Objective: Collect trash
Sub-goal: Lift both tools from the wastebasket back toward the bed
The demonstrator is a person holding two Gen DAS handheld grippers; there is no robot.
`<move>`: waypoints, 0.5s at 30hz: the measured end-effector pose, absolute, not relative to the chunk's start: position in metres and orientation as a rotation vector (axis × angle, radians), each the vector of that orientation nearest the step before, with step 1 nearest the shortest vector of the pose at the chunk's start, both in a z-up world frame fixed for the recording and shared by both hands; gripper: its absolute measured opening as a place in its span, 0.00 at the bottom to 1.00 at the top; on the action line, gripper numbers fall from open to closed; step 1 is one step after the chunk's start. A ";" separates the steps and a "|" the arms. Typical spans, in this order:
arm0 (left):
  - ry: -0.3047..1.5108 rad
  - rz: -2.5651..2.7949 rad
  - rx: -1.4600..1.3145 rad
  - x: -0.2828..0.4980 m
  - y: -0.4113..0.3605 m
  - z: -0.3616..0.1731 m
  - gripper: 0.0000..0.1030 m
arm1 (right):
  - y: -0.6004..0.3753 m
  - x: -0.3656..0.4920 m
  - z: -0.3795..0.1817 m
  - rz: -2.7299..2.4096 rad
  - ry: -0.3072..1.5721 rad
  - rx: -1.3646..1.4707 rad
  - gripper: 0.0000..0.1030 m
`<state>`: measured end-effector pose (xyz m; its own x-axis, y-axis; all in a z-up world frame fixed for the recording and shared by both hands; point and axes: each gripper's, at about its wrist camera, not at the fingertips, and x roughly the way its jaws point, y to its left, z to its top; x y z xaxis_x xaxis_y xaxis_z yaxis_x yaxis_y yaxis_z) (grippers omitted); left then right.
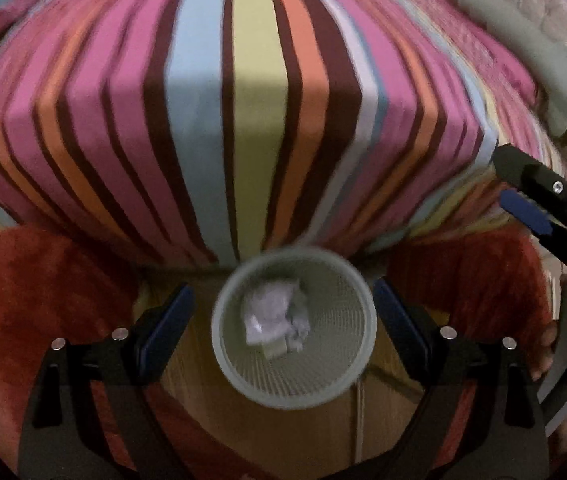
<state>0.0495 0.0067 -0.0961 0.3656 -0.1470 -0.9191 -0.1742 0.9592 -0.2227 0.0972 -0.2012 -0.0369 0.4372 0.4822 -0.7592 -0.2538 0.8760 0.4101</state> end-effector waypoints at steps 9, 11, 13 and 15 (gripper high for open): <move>1.044 0.100 -0.352 0.080 0.042 -0.054 0.86 | -0.201 0.138 -0.015 0.498 0.867 0.214 0.92; 1.040 0.102 -0.362 0.091 0.048 -0.050 0.86 | -0.198 0.146 -0.016 0.498 0.869 0.189 0.92; 1.033 0.114 -0.377 0.105 0.056 -0.045 0.86 | -0.196 0.157 -0.015 0.498 0.873 0.181 0.92; 1.020 0.132 -0.385 0.117 0.063 -0.039 0.86 | -0.195 0.166 -0.012 0.500 0.884 0.179 0.92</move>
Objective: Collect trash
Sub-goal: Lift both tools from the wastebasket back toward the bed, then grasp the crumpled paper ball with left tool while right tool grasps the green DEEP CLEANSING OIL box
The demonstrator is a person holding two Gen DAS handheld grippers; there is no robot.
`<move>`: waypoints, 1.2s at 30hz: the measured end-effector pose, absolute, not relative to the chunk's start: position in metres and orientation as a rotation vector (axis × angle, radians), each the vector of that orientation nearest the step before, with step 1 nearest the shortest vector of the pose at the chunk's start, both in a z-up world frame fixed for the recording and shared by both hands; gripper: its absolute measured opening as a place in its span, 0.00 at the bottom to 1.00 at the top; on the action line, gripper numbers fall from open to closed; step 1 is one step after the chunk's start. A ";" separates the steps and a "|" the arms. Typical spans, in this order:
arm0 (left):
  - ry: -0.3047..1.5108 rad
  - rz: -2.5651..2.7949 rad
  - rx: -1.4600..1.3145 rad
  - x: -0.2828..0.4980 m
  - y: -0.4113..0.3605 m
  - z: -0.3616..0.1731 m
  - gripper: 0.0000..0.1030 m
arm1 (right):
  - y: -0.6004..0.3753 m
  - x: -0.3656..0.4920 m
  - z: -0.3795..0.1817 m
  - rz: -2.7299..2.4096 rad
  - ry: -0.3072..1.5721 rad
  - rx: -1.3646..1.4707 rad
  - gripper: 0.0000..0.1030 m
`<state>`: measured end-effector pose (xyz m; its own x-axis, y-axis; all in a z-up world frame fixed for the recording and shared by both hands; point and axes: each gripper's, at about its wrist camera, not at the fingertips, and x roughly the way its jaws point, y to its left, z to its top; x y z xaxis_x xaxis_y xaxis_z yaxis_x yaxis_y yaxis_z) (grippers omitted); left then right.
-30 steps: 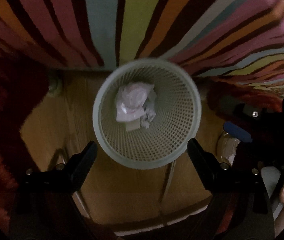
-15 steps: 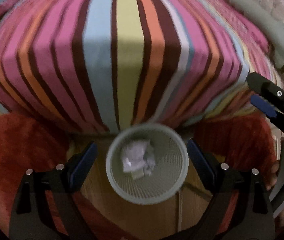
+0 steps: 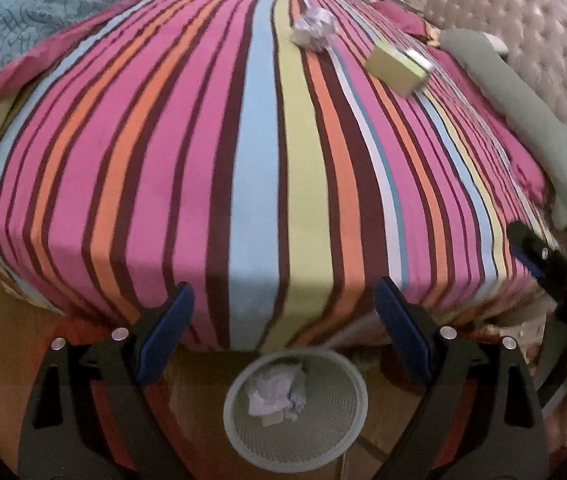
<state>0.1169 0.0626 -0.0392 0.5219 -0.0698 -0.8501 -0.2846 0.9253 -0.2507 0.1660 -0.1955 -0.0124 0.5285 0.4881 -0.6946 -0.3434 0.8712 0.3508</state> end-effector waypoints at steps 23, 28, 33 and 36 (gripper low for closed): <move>1.018 0.170 -0.375 0.261 0.082 -0.020 0.86 | -0.183 0.277 -0.004 0.547 0.880 0.045 0.92; 1.033 0.175 -0.383 0.285 0.085 -0.024 0.86 | -0.182 0.298 -0.010 0.555 0.892 0.019 0.92; 1.042 0.193 -0.398 0.305 0.093 -0.030 0.86 | -0.179 0.315 -0.016 0.569 0.903 0.000 0.92; 1.044 0.200 -0.411 0.315 0.097 -0.032 0.86 | -0.177 0.325 -0.018 0.577 0.905 -0.008 0.92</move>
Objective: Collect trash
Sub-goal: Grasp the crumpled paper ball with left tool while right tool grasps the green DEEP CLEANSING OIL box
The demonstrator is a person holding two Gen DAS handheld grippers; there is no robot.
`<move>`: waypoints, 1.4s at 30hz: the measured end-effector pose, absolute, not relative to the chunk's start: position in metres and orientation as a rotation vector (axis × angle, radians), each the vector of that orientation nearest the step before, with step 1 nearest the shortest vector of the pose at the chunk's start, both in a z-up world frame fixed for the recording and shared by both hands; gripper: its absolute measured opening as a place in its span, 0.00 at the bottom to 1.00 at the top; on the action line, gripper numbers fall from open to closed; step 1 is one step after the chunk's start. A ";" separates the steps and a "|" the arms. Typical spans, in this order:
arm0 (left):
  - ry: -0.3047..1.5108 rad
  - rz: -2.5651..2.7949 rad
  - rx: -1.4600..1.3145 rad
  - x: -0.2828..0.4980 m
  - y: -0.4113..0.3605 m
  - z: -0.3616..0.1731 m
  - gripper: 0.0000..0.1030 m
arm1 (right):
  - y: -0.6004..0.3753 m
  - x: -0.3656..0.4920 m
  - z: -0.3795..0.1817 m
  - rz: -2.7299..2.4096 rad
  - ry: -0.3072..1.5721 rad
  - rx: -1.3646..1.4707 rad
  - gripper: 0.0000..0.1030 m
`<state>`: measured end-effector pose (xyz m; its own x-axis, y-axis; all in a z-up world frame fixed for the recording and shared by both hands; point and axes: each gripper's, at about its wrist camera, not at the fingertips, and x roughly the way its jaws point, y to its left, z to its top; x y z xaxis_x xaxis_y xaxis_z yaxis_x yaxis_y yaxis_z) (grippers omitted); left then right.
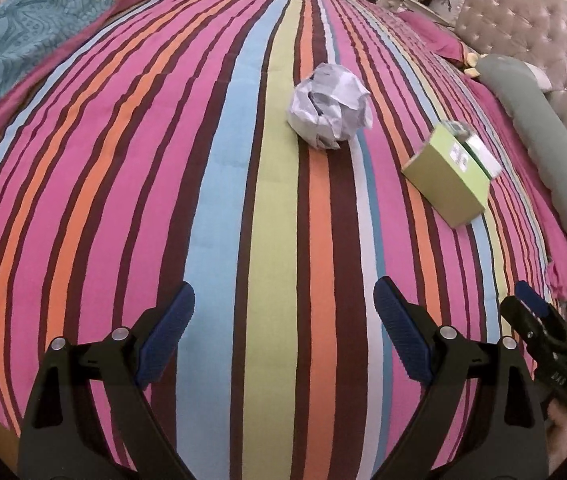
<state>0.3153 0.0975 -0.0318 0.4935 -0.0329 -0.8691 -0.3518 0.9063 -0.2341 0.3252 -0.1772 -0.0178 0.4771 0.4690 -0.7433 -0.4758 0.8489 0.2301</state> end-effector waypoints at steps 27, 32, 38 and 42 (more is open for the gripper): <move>1.061 0.186 -0.378 0.423 0.108 -0.032 0.86 | -0.138 0.393 -0.022 0.708 0.903 -0.118 0.92; 1.063 0.195 -0.360 0.438 0.112 -0.033 0.86 | -0.131 0.404 -0.023 0.731 0.897 -0.152 0.92; 1.070 0.189 -0.336 0.455 0.114 -0.033 0.86 | -0.120 0.415 -0.022 0.755 0.892 -0.179 0.92; 1.075 0.188 -0.352 0.463 0.118 -0.036 0.86 | -0.107 0.418 -0.020 0.781 0.893 -0.181 0.92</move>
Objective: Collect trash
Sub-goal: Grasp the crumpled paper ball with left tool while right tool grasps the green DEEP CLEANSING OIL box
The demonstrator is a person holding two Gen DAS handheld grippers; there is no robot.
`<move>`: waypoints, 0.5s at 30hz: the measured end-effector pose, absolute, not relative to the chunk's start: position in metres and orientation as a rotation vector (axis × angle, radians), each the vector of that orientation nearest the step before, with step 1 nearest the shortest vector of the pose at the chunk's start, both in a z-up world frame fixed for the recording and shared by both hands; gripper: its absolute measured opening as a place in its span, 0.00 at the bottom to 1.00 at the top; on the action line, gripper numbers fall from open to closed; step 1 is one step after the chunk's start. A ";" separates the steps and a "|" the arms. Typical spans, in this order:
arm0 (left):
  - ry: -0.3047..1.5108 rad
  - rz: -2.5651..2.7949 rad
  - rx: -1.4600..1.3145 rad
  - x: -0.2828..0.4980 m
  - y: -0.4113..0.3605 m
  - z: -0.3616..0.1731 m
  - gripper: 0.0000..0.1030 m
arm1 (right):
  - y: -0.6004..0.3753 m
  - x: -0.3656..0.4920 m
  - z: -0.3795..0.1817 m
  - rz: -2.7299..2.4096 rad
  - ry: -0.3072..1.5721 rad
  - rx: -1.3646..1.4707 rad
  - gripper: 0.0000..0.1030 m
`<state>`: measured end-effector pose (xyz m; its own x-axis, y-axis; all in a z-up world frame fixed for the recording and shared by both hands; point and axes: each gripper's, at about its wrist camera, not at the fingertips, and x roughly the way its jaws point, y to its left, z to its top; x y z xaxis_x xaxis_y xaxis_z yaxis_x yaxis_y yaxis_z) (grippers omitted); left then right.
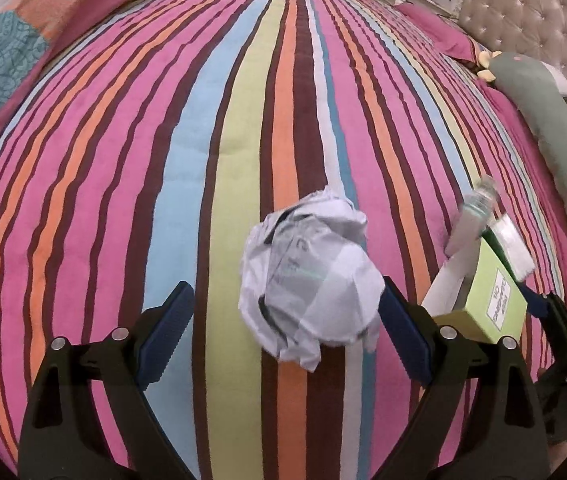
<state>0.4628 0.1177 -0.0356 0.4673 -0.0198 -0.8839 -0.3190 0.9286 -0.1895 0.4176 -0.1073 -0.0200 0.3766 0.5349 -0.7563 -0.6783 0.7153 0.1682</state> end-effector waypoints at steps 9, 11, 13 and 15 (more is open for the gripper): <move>1.101 0.196 -0.349 0.478 0.119 -0.045 0.86 | -0.083 0.414 -0.021 0.772 0.892 -0.253 0.92; 1.099 0.200 -0.335 0.481 0.117 -0.046 0.86 | -0.082 0.416 -0.023 0.753 0.911 -0.254 0.89; 1.092 0.196 -0.314 0.483 0.115 -0.047 0.85 | -0.082 0.416 -0.024 0.729 0.915 -0.257 0.73; 1.097 0.169 -0.326 0.483 0.116 -0.050 0.63 | -0.083 0.412 -0.024 0.727 0.912 -0.250 0.68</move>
<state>0.4826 0.1165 -0.0499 0.4500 -0.0255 -0.8927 -0.2936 0.9398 -0.1748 0.4122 -0.0827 -0.0238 0.3969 0.4653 -0.7912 -0.6678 0.7377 0.0989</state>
